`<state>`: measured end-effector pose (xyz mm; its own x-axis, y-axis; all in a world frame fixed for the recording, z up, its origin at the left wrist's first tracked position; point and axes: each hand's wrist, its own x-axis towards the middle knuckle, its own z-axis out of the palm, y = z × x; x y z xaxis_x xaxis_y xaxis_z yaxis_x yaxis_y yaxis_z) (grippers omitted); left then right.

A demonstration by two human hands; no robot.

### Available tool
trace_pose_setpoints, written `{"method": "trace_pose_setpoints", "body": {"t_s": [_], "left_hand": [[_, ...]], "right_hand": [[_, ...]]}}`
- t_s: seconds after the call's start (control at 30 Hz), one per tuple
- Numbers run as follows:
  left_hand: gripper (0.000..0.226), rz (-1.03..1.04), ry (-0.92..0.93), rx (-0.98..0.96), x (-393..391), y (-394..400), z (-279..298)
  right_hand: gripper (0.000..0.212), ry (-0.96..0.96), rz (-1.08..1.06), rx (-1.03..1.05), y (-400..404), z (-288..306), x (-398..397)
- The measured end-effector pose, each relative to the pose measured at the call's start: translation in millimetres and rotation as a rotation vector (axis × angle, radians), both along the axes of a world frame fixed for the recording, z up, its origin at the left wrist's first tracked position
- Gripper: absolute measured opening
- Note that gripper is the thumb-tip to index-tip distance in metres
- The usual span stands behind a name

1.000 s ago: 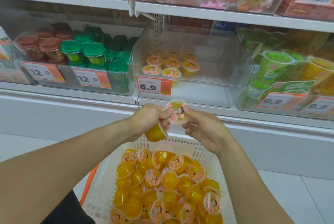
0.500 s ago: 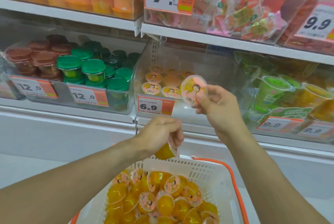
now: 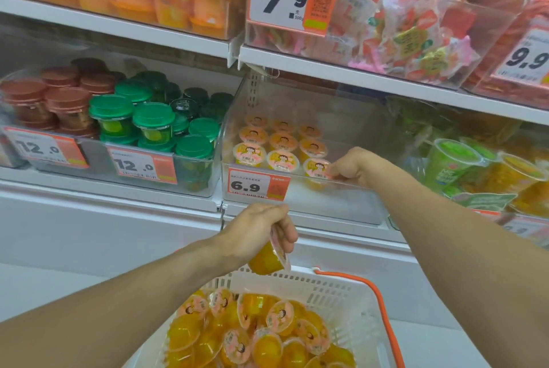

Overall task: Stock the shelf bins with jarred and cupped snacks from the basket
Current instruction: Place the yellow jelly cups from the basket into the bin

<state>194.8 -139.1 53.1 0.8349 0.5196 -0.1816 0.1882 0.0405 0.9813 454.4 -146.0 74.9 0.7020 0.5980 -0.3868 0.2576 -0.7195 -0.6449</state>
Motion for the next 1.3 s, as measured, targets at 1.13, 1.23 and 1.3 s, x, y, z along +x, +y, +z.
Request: {"method": "trace_pose_setpoints", "body": {"t_s": [1.13,1.23,1.3], "left_hand": [[0.012,0.246,-0.235,0.936,-5.3,-0.6,7.3],[0.02,0.204,-0.278,0.975,-6.2,-1.3,9.7],[0.03,0.239,-0.317,0.962,-6.7,0.5,11.8]], "right_hand": [[0.018,0.783,0.278,0.431,-88.1,19.6,-129.6],[0.005,0.764,0.192,0.578,-85.9,17.7,-129.8],[0.01,0.642,0.196,0.609,-86.3,18.5,-126.6]]}}
